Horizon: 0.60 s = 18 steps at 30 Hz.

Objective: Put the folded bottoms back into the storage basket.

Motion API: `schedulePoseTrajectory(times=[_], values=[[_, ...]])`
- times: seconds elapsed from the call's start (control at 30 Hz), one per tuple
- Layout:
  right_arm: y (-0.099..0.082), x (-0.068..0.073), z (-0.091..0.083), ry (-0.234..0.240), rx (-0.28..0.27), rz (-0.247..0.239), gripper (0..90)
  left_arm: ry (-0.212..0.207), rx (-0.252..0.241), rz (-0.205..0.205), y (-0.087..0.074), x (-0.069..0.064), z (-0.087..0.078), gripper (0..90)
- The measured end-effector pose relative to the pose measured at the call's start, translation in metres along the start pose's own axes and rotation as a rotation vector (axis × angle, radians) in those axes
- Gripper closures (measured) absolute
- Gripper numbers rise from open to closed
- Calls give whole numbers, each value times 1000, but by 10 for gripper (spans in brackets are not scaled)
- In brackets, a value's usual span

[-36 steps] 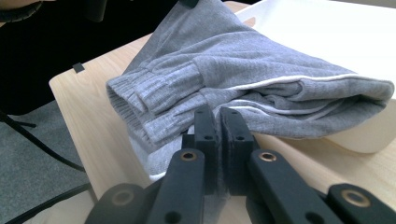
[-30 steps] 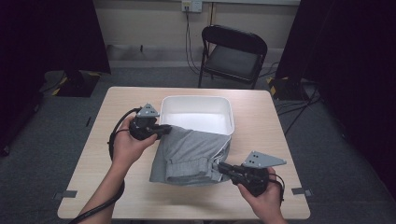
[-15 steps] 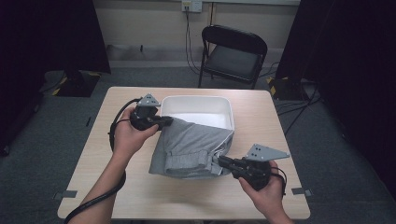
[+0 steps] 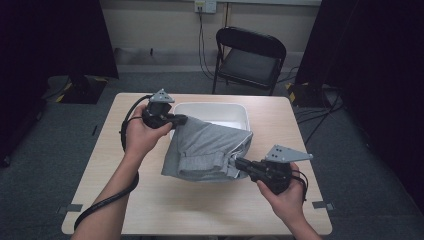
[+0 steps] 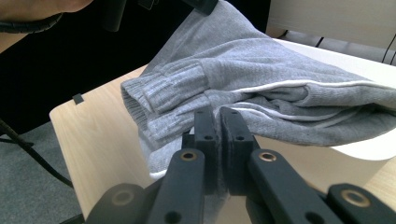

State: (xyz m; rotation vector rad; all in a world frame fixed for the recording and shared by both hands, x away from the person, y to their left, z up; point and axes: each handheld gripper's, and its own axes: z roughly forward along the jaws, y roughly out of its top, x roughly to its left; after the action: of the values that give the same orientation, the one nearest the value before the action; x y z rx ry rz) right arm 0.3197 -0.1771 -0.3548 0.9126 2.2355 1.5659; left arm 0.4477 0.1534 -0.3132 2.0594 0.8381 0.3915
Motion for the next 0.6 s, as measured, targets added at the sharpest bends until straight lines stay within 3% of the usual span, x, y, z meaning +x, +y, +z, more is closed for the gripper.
schedulePoseTrajectory(times=[0.6], values=[[13, -14, 16, -9, -1, 16, 870, 26, 2, 4, 18, 17, 11, 860]])
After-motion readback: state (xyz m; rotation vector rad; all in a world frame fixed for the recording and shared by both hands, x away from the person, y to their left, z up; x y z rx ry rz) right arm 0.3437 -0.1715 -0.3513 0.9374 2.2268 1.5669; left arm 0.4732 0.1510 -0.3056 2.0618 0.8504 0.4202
